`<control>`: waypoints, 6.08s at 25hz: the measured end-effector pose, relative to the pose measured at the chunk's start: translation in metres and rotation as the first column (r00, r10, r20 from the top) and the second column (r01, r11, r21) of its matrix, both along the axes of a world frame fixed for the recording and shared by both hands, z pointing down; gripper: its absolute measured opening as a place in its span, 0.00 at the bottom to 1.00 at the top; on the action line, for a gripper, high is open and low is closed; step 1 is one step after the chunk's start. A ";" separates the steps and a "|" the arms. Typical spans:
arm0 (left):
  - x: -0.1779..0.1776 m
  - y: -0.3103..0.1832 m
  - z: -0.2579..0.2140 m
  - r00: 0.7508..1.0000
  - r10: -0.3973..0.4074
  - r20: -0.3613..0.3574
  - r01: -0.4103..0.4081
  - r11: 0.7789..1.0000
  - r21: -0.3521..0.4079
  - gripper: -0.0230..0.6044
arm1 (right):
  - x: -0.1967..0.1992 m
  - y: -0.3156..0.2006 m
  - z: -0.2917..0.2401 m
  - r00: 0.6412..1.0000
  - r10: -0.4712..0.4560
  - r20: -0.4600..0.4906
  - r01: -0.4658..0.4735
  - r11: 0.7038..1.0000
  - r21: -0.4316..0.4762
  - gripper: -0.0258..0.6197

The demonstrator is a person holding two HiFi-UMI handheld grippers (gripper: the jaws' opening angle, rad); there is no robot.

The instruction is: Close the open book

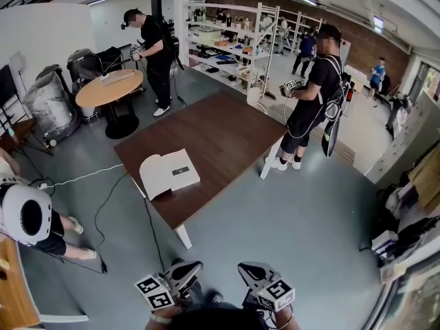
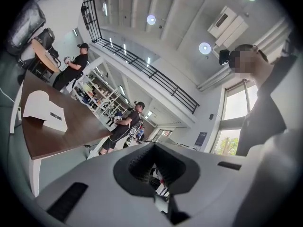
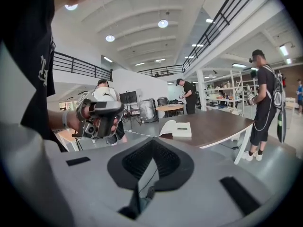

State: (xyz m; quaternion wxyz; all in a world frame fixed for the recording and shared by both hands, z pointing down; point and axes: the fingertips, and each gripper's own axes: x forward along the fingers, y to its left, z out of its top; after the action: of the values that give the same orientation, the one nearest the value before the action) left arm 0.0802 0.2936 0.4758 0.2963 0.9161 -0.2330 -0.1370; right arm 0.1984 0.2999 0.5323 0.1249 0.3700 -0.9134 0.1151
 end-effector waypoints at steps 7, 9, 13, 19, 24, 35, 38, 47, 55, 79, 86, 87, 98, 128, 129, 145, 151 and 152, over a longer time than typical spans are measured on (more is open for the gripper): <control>-0.016 -0.012 0.008 1.000 -0.008 -0.025 0.008 1.000 -0.021 0.04 | -0.026 -0.015 -0.001 1.000 -0.016 0.021 0.016 1.000 0.005 0.02; -0.019 -0.018 0.007 1.000 -0.007 -0.024 0.006 1.000 -0.018 0.04 | -0.032 -0.018 -0.001 0.999 -0.024 0.025 0.024 1.000 0.005 0.02; -0.034 -0.033 0.002 1.000 0.001 -0.022 -0.001 1.000 -0.021 0.04 | -0.045 -0.030 -0.005 1.000 -0.013 0.027 0.013 1.000 -0.003 0.02; -0.038 -0.047 0.004 1.000 0.017 -0.019 -0.018 1.000 -0.020 0.04 | -0.044 -0.043 -0.001 1.000 0.020 0.009 -0.019 1.000 -0.008 0.02; -0.042 -0.064 0.001 0.999 0.027 -0.019 -0.027 1.000 -0.013 0.04 | -0.046 -0.054 -0.001 0.999 0.045 0.018 -0.045 0.999 -0.024 0.02; -0.053 -0.105 -0.003 0.999 0.037 -0.009 -0.037 0.999 -0.007 0.04 | -0.058 -0.094 -0.010 0.999 0.046 0.017 -0.046 0.999 -0.009 0.02; -0.055 -0.118 -0.008 0.999 0.045 -0.004 -0.045 0.999 0.005 0.04 | -0.061 -0.105 -0.013 0.998 0.049 0.028 -0.049 0.999 -0.009 0.02; -0.059 -0.171 -0.015 0.998 0.066 0.003 -0.066 0.997 0.030 0.04 | -0.070 -0.160 -0.024 0.998 0.052 0.020 -0.052 0.999 0.006 0.02; -0.077 -0.226 -0.017 0.999 0.037 0.007 -0.038 0.998 0.040 0.04 | -0.083 -0.214 -0.030 0.999 0.045 -0.004 -0.045 0.999 0.028 0.02; -0.170 -0.354 -0.014 0.999 -0.010 0.039 0.010 1.000 0.002 0.04 | -0.170 -0.367 -0.044 0.999 0.046 -0.012 -0.045 0.998 0.046 0.02; -0.190 -0.382 -0.008 0.998 -0.029 0.056 0.030 0.999 -0.017 0.04 | -0.184 -0.386 -0.037 0.999 0.039 -0.025 -0.039 0.999 0.020 0.02; -0.191 -0.385 -0.007 0.998 -0.033 0.056 0.035 0.999 -0.019 0.04 | -0.183 -0.386 -0.034 0.999 0.040 -0.025 -0.040 0.999 0.014 0.02; -0.186 -0.416 0.010 0.991 -0.127 0.035 0.129 0.987 -0.096 0.04 | -0.170 -0.426 -0.037 0.998 -0.039 -0.047 0.039 0.999 0.007 0.02; -0.160 -0.469 0.166 0.817 -0.407 -0.409 0.129 0.820 -0.558 0.05 | -0.070 -0.438 -0.013 0.987 0.000 -0.158 -0.010 0.998 -0.067 0.02; -0.162 -0.471 0.169 0.811 -0.416 -0.410 0.139 0.819 -0.557 0.05 | -0.067 -0.437 -0.012 0.987 0.007 -0.161 -0.019 0.997 -0.069 0.02; -0.168 -0.484 0.211 0.726 -0.473 -0.500 0.138 0.812 -0.568 0.30 | -0.021 -0.412 -0.014 0.953 0.170 -0.251 -0.198 0.976 -0.087 0.02; -0.153 -0.480 0.234 0.754 -0.437 -0.491 0.076 0.800 -0.595 0.40 | 0.001 -0.381 0.004 0.936 0.222 -0.274 -0.260 0.959 -0.112 0.02; -0.154 -0.479 0.238 0.751 -0.441 -0.492 0.071 0.794 -0.604 0.42 | 0.001 -0.377 0.006 0.934 0.225 -0.278 -0.265 0.957 -0.115 0.02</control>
State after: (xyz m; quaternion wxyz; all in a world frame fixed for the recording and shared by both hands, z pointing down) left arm -0.0740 -0.1857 0.7140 0.5822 0.6530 -0.2830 -0.3932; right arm 0.1989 -0.0776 0.5387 0.2566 0.4827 -0.8241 0.1483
